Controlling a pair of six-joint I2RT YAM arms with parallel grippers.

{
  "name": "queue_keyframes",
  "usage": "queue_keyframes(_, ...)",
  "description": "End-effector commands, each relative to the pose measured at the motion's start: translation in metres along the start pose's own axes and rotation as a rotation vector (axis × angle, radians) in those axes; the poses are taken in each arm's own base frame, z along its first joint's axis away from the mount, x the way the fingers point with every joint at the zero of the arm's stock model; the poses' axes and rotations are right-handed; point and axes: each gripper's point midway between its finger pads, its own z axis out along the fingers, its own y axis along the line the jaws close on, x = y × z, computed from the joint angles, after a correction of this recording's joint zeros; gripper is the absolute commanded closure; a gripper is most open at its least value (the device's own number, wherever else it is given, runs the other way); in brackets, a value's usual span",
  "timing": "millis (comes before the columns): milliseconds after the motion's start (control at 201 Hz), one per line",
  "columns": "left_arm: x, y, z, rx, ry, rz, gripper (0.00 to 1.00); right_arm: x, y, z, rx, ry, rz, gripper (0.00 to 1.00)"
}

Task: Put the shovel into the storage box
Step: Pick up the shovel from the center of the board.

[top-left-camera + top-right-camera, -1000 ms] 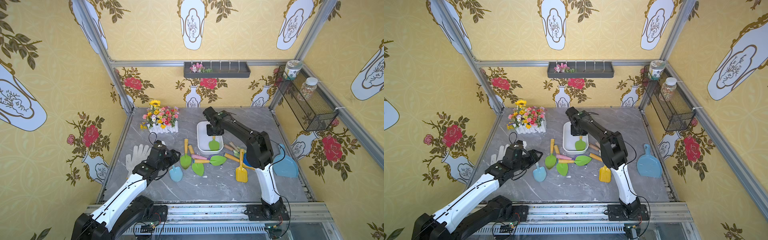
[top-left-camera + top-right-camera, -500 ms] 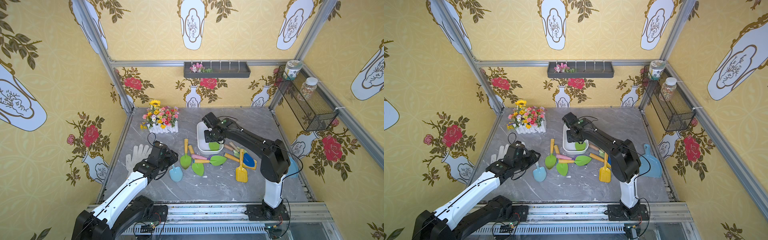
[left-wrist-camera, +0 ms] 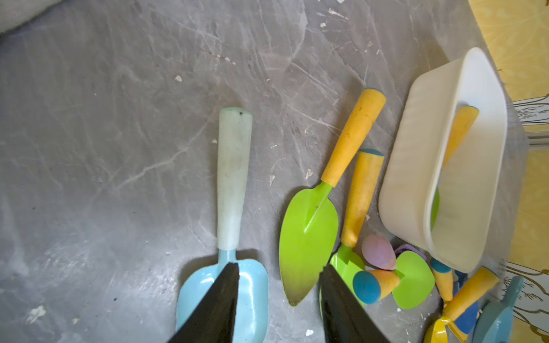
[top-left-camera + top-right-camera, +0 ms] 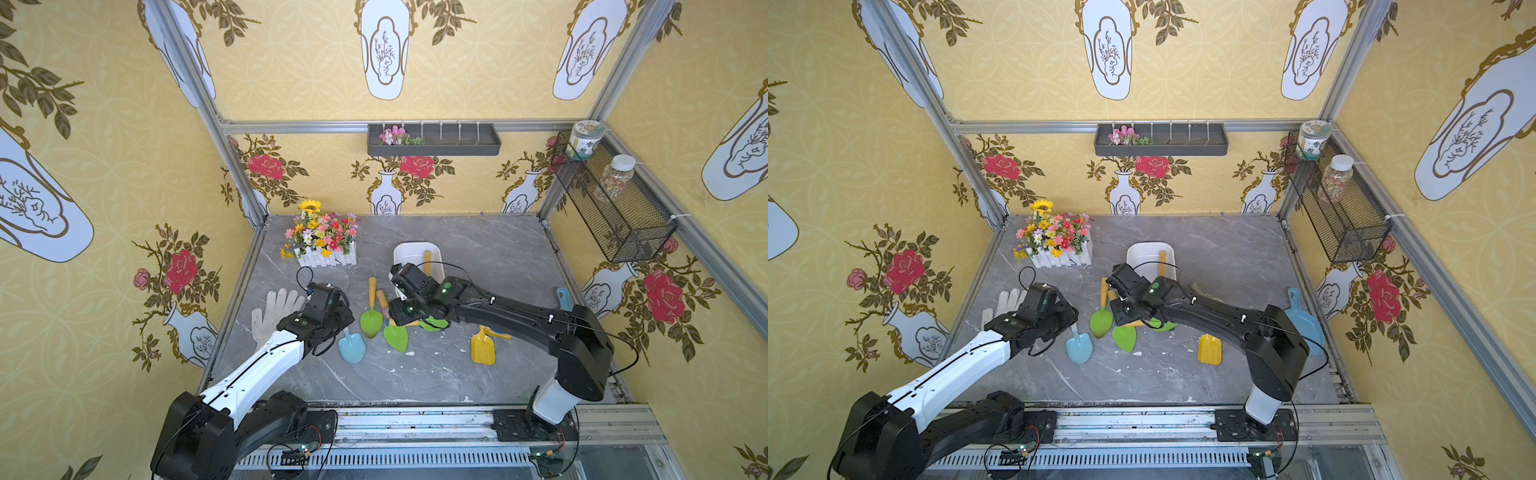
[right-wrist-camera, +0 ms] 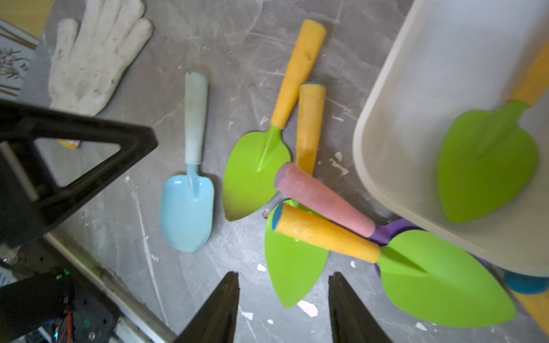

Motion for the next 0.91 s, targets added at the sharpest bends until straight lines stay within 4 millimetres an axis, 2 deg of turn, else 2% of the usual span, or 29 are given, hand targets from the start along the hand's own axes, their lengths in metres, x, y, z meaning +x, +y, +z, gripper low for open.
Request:
queue_keyframes(0,-0.005,0.005,0.008,-0.040,-0.023,0.000,0.53,-0.001,0.011,-0.001,-0.038,-0.045,-0.004,0.47)
queue_keyframes(194,-0.002,0.015,0.026,-0.094,-0.002,-0.008,0.57,0.014,0.004,-0.002,-0.025,-0.042,0.024,0.47)
queue_keyframes(483,0.014,0.032,0.051,-0.160,0.054,-0.026,0.62,0.029,-0.007,0.000,-0.010,-0.028,0.049,0.47)
queue_keyframes(902,0.027,0.047,0.064,-0.194,0.090,-0.013,0.70,0.029,-0.011,0.005,0.012,-0.029,0.055,0.47)
